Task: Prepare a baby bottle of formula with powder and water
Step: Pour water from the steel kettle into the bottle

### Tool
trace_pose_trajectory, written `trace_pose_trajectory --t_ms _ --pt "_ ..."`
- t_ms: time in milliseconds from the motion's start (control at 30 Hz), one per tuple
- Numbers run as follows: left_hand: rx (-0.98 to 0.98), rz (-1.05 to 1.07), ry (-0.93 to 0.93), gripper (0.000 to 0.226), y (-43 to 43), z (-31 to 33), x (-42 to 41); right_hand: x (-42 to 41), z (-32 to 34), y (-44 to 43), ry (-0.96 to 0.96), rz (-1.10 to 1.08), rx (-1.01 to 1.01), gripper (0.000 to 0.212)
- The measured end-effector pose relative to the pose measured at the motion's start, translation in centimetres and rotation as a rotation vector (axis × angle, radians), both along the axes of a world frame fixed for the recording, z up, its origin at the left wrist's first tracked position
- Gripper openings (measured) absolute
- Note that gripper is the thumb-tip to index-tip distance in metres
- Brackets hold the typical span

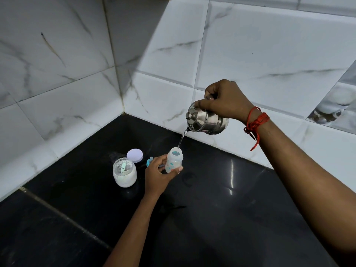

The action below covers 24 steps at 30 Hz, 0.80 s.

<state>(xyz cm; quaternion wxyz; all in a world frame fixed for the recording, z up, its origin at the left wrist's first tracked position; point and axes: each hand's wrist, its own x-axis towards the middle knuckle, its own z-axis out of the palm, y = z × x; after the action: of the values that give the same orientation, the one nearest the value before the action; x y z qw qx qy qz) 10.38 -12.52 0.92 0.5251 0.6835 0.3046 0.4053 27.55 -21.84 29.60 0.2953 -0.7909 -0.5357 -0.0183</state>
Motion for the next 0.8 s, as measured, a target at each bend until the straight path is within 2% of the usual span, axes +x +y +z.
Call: trace_pose_trajectory --t_ms 800 --pt "-0.001 -0.018 -0.004 0.056 0.25 0.50 -0.30 -0.88 0.43 0.69 -0.028 0.007 -0.036 0.047"
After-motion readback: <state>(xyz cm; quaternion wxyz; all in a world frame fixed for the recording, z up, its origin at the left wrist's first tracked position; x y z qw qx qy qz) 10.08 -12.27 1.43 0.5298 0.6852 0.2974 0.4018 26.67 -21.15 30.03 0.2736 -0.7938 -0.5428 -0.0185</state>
